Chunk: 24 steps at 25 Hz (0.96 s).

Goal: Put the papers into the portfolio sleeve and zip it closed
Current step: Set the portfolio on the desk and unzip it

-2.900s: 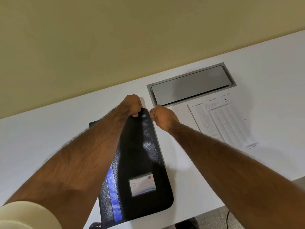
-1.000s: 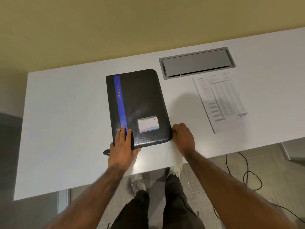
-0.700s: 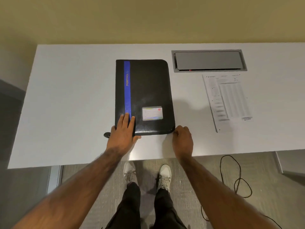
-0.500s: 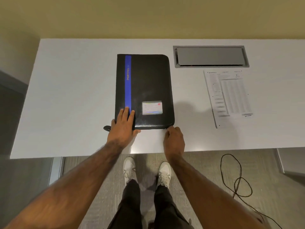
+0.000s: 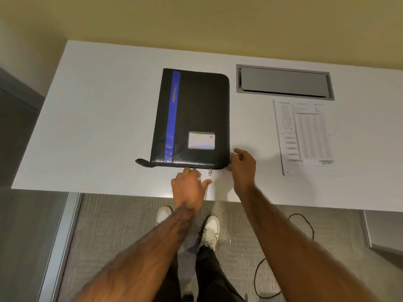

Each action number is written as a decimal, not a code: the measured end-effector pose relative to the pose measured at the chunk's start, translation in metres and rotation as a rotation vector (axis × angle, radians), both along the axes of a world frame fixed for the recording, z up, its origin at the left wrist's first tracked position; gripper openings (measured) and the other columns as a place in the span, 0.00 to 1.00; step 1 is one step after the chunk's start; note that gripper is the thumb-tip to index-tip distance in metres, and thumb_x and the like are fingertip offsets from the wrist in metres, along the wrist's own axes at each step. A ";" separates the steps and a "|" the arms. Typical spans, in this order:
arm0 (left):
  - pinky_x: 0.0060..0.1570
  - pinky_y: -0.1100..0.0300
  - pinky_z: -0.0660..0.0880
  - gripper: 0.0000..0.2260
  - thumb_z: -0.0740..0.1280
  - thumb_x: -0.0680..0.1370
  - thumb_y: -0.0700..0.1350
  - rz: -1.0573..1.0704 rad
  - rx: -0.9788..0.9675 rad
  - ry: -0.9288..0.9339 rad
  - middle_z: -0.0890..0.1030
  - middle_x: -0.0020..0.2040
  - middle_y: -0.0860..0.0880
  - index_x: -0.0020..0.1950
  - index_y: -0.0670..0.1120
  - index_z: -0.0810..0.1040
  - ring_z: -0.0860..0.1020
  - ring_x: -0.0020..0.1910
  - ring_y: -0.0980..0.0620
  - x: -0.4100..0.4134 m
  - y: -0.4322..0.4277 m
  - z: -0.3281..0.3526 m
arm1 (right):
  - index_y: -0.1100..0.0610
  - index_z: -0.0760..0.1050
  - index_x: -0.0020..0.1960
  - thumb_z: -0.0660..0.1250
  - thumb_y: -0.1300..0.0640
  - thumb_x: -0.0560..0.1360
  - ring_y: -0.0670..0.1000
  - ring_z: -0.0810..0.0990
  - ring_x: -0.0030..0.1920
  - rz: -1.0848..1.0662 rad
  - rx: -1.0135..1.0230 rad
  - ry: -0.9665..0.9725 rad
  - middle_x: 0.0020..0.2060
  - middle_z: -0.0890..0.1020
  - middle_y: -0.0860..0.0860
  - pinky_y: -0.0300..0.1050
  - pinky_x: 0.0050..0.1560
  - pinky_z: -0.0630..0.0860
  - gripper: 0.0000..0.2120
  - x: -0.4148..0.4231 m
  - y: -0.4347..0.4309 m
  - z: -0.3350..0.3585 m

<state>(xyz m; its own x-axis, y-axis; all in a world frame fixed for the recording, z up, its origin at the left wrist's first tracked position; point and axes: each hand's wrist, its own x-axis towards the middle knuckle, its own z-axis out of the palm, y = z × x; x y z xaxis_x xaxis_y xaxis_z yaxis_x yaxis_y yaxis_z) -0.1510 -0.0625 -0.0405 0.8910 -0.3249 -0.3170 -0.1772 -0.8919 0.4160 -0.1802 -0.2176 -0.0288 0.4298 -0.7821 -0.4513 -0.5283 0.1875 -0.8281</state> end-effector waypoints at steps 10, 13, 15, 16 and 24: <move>0.52 0.50 0.68 0.10 0.73 0.74 0.59 0.411 -0.090 0.040 0.80 0.48 0.55 0.47 0.53 0.81 0.78 0.49 0.50 -0.022 -0.054 0.002 | 0.59 0.78 0.53 0.69 0.56 0.78 0.56 0.84 0.53 0.068 0.522 -0.066 0.53 0.84 0.58 0.47 0.50 0.83 0.07 0.006 -0.021 0.013; 0.53 0.49 0.69 0.10 0.73 0.74 0.58 0.482 -0.106 0.038 0.79 0.47 0.54 0.46 0.53 0.80 0.78 0.48 0.49 -0.025 -0.060 0.001 | 0.57 0.77 0.58 0.70 0.51 0.77 0.55 0.83 0.55 0.126 0.573 -0.088 0.55 0.84 0.56 0.43 0.45 0.82 0.13 0.010 -0.028 0.017; 0.54 0.49 0.68 0.09 0.73 0.74 0.57 0.526 -0.113 0.043 0.79 0.47 0.54 0.46 0.53 0.80 0.78 0.48 0.49 -0.027 -0.063 0.002 | 0.56 0.76 0.60 0.69 0.48 0.77 0.53 0.83 0.56 0.173 0.596 -0.088 0.56 0.84 0.54 0.39 0.41 0.81 0.16 0.010 -0.028 0.020; 0.54 0.49 0.68 0.09 0.73 0.75 0.56 0.548 -0.120 0.045 0.79 0.47 0.53 0.45 0.53 0.80 0.78 0.48 0.49 -0.027 -0.065 0.002 | 0.55 0.76 0.61 0.68 0.46 0.77 0.53 0.83 0.56 0.185 0.601 -0.087 0.56 0.84 0.53 0.39 0.41 0.81 0.17 0.010 -0.027 0.021; 0.54 0.50 0.67 0.09 0.68 0.80 0.53 0.571 -0.111 0.022 0.81 0.45 0.51 0.46 0.50 0.82 0.79 0.46 0.48 -0.024 -0.065 -0.004 | 0.51 0.72 0.64 0.62 0.41 0.80 0.55 0.80 0.62 0.223 0.604 -0.068 0.62 0.80 0.50 0.45 0.54 0.79 0.19 0.010 -0.027 0.030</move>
<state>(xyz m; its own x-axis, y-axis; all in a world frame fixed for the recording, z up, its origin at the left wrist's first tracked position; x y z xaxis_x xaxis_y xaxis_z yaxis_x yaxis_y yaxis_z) -0.1753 -0.1274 -0.0447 0.9283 0.1731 -0.3292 0.3292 -0.7942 0.5108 -0.1706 -0.2444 0.0016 0.5956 -0.2881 -0.7499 -0.5584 0.5226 -0.6443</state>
